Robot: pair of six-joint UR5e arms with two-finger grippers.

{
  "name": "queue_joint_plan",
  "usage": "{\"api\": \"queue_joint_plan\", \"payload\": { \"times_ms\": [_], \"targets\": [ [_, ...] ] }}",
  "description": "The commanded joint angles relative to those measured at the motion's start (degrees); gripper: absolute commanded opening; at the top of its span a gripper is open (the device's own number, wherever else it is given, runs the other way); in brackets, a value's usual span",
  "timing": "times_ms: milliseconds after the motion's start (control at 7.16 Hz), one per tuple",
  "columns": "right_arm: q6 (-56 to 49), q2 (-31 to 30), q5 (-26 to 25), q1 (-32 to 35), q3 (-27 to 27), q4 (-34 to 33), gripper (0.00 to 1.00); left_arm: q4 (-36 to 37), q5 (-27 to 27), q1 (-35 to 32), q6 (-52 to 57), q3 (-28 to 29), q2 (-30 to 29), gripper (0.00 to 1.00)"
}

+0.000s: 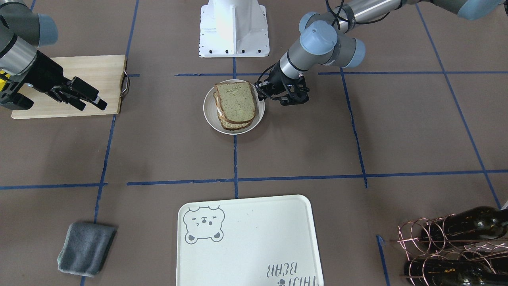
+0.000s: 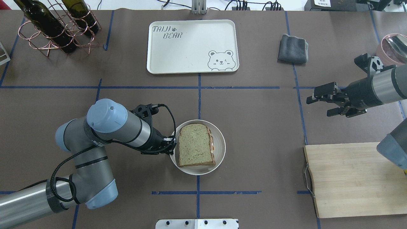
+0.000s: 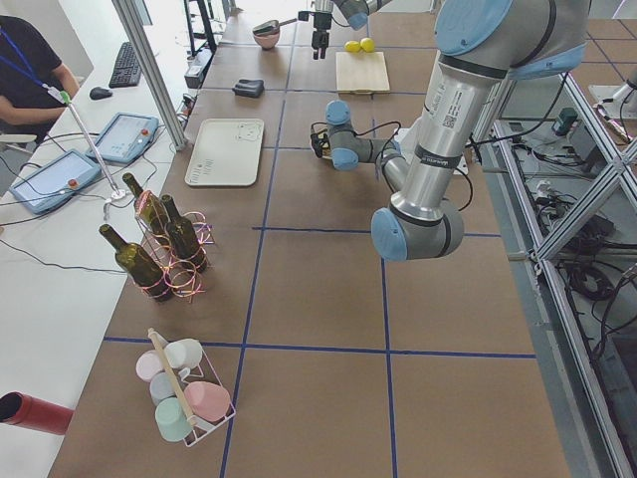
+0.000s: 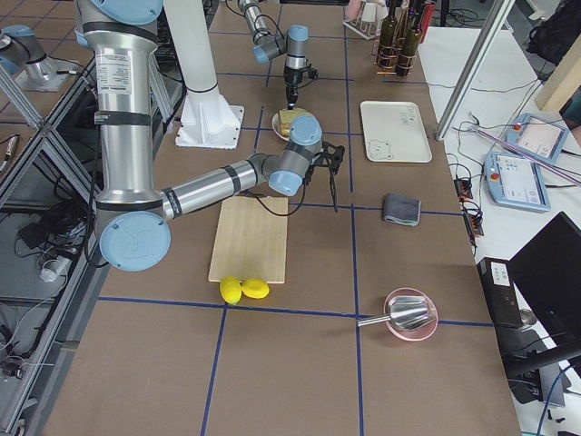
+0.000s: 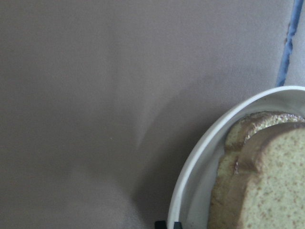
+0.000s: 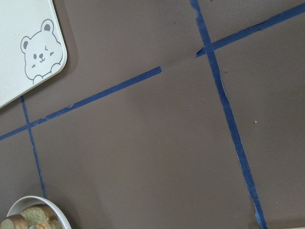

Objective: Make sandwich and place on tray
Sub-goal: 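Grip the white plate rim with the left gripper and lift, then carry the plate with the left gripper onto the bear tray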

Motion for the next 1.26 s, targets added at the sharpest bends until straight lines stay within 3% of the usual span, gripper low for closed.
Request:
{"api": "queue_joint_plan", "payload": {
  "times_ms": [0, 419, 559, 838, 1118],
  "targets": [
    [0.00, 0.04, 0.05, 0.03, -0.02, 0.00, 1.00, -1.67, 0.15, -2.09, -14.33, -0.98, -0.77, 0.00],
    [0.00, 0.04, 0.05, 0.30, 0.42, 0.00, 1.00, -1.58, 7.78, -7.02, -22.03, 1.55, -4.89, 0.00],
    [0.00, 0.04, -0.03, 0.12, 0.42, 0.00, 1.00, -1.67, 8.06, -8.42, -22.20, 6.53, -8.39, 0.00],
    [0.00, 0.04, -0.30, 0.12, 0.33, 0.00, 1.00, -1.84, 16.45, -10.19, -25.87, 17.26, -15.61, 0.00],
    [-0.88, 0.04, -0.56, 0.03, 0.16, 0.00, 1.00, -4.80, 16.67, -13.43, -27.82, 30.50, -23.41, 0.00]
  ]
}}
